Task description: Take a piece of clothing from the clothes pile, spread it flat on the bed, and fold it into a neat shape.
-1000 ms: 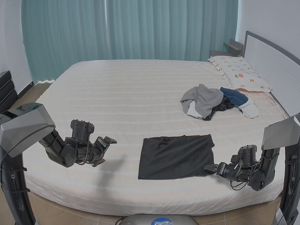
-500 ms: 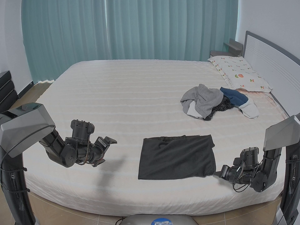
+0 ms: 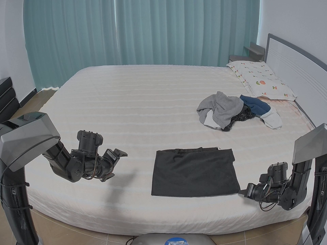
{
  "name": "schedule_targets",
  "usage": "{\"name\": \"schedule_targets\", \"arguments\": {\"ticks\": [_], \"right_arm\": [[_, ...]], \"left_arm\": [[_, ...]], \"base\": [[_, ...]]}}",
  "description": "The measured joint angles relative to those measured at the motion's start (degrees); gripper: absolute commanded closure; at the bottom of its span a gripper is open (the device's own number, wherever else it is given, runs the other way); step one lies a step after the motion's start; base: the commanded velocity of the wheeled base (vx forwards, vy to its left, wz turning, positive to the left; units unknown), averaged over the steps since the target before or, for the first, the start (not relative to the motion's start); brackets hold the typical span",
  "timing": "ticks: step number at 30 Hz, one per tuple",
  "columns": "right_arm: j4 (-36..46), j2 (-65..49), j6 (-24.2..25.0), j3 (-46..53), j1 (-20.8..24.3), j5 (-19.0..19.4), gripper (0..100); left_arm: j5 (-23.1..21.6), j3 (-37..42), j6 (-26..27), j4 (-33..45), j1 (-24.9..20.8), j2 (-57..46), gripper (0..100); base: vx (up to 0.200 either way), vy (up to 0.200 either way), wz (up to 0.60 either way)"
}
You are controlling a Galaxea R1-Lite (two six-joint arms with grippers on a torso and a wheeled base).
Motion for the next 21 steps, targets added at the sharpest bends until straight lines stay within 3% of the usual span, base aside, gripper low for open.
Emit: {"name": "schedule_targets", "arguments": {"ticks": [15,16,21], "right_arm": [[0.11,0.54,-3.89,1.89,-0.49,0.00,100],[0.11,0.63,-4.05,1.89,-0.49,0.00,0],[-0.12,1.13,-4.21,1.65,-0.46,0.09,0]], "left_arm": [[0.00,0.00,0.00,0.01,0.00,0.00,0],[0.00,0.00,0.00,0.01,0.00,0.00,0],[0.00,0.00,0.00,0.01,0.00,0.00,0]], "base": [[0.000,0.000,0.00],[0.000,0.000,0.00],[0.000,0.000,0.00]]}}
